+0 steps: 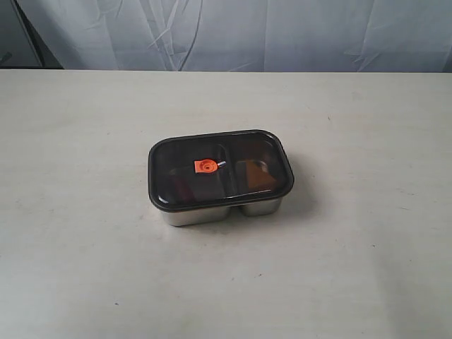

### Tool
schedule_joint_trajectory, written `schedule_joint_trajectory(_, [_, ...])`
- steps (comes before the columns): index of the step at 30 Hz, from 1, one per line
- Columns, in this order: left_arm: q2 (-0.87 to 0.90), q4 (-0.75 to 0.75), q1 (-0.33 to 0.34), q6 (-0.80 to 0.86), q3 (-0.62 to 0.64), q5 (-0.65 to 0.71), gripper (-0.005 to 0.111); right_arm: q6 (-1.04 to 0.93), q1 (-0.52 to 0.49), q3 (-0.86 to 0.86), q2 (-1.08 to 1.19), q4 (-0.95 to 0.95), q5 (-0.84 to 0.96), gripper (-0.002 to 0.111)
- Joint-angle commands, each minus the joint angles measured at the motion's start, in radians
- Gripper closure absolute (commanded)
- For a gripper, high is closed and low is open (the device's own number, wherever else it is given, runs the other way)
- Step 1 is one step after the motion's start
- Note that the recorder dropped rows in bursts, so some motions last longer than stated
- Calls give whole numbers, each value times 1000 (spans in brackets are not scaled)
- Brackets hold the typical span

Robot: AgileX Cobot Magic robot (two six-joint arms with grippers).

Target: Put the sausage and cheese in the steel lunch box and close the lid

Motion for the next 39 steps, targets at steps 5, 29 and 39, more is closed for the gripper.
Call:
schedule_joint_trajectory(5, [-4,-2,2,-1,5,-5,107,-8,-6,2,-6,2,-11,109])
schedule_joint_trajectory(29, [-4,-2,2,-1,5,-5,107,-6,-6,2,-6,2,-6,109])
schedule_joint_trajectory(39, [-4,-2,2,-1,5,-5,107,-6,-6,2,-6,2,384,109])
